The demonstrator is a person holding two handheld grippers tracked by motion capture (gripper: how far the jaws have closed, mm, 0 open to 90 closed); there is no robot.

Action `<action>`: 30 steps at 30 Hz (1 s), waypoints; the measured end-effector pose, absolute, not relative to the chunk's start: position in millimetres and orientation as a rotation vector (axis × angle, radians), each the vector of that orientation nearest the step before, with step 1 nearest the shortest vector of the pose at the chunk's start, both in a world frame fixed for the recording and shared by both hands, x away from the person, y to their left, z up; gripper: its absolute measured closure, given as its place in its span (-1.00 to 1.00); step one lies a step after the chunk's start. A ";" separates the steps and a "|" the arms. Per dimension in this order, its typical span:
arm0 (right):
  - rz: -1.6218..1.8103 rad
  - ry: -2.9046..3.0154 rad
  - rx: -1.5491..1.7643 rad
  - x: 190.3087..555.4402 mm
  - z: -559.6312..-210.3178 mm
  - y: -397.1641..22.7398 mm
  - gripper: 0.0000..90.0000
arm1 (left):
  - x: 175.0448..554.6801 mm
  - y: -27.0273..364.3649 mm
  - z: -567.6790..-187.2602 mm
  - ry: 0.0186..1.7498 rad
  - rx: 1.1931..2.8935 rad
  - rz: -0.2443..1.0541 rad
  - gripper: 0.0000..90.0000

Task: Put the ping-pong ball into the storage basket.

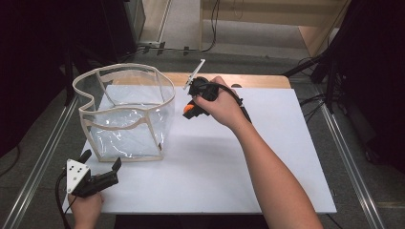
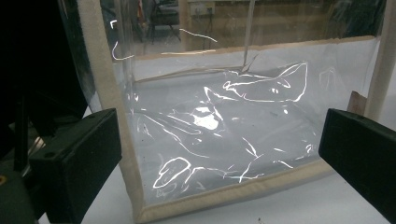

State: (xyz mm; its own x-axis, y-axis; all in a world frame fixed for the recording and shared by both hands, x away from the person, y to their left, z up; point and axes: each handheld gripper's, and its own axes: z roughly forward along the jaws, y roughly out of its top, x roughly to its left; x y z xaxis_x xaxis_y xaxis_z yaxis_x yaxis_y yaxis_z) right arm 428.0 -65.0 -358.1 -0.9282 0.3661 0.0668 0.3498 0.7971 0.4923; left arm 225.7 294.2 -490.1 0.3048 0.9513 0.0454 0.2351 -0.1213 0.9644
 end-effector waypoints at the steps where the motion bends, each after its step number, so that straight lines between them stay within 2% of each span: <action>1: 0.793 2.947 0.597 427.7 -357.1 -64.6 0.07 | 225.7 294.1 -490.1 1.115 1.583 0.911 -1.00; 30: 0.833 2.938 0.568 428.3 -317.1 -63.5 0.07 | 224.7 293.3 -490.4 1.107 1.589 0.911 -1.00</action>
